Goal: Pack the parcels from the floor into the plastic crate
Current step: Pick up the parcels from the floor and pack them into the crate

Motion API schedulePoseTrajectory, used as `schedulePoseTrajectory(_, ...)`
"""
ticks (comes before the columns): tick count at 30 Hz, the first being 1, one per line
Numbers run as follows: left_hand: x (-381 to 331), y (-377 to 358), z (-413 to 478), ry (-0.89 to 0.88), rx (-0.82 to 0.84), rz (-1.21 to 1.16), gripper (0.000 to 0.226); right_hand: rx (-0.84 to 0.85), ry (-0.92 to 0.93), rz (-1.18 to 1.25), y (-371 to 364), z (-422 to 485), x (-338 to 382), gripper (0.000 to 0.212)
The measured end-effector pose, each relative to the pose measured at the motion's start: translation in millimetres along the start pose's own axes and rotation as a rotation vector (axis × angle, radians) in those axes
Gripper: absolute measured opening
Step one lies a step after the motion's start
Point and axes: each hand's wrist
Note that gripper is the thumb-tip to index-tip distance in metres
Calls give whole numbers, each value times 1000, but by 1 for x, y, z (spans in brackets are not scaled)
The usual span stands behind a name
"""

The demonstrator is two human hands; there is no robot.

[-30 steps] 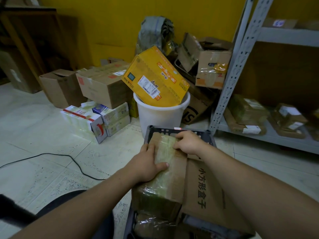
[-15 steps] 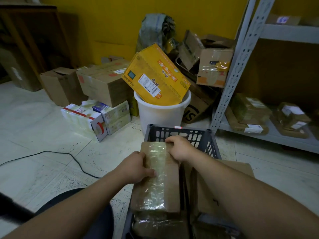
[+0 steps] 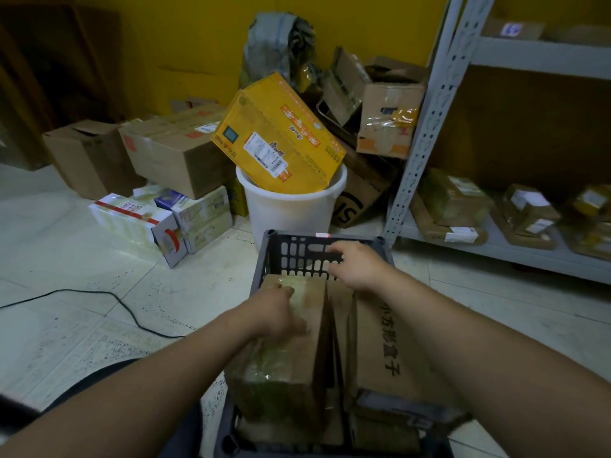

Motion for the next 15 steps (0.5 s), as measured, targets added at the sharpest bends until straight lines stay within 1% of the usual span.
schedulePoseTrajectory(3,-30,-1,-1,-102,-29,-87,67,-9,-108,11,13,-16,-23,44)
schedulePoseTrajectory(5,-48,-5,0,-161,10,-209,55,-11,-142,8,17,-27,-38,41)
schedulePoseTrajectory(6,-58,-8,0,-190,33,-247,52,-8,-166,3,19,-33,-47,42)
schedulePoseTrajectory(10,-86,-25,4,-233,104,-309,44,-16,-297,-31,22,-52,-83,59)
schedulePoseTrajectory(13,-98,-35,3,-227,115,-329,40,37,-465,-49,24,-71,-106,82)
schedulePoseTrajectory(14,-100,-37,3,-223,112,-324,40,87,-536,24,24,-77,-110,87)
schedulePoseTrajectory(15,-101,-38,3,-220,107,-320,43,143,-584,153,22,-80,-113,88)
Point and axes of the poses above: each hand's wrist, its own z-axis towards the middle knuckle, its own y-axis out of the back of the hand, x = y × z, and after that the axes turned 13 degrees about x, right-handed
